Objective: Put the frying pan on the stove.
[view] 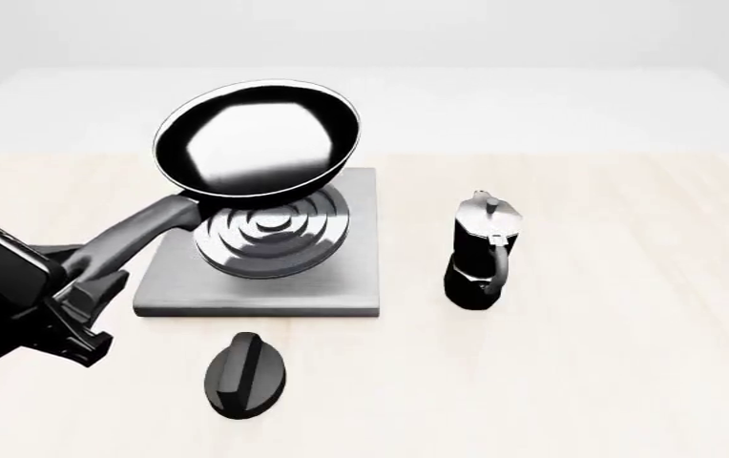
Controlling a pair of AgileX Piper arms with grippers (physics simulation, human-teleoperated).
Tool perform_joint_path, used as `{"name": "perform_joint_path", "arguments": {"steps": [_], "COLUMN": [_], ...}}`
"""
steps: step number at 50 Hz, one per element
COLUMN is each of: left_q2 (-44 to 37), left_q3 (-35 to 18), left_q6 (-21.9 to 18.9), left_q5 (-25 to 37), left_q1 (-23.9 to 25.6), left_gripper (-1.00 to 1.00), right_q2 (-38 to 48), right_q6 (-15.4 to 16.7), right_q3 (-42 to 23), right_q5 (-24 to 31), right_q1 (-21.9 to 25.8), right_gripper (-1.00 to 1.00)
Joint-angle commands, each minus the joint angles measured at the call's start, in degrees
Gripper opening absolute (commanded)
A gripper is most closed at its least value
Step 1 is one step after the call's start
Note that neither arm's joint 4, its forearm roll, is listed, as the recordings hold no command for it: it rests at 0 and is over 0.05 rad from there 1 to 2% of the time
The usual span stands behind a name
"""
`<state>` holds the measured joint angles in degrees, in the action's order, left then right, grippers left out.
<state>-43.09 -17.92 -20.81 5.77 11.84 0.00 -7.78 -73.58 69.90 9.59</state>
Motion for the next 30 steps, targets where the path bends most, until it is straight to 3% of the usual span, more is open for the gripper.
{"name": "perform_joint_path", "arguments": {"steps": [1,2,5,30], "left_q2": [0.96,1.68,0.77,-2.26], "left_q3": [1.64,1.35,2.84,7.07], "left_q6": [1.07,2.73,1.05,2.03], "left_q5": [-2.54,-2.0,-3.58,-9.09], "left_q1": [-0.37,-0.02,-0.66,-1.55], "left_gripper": [-1.0,-1.0,-1.0,-1.0], "right_q2": [0.0,0.0,0.0,0.0], "right_q6": [0.01,0.01,0.02,0.04], "right_q3": [-0.03,-0.03,-0.01,0.01], "right_q5": [0.0,0.0,0.0,0.0], "right_q1": [-0.03,-0.03,-0.06,-0.17], "right_gripper": [1.0,1.0,1.0,1.0]}}
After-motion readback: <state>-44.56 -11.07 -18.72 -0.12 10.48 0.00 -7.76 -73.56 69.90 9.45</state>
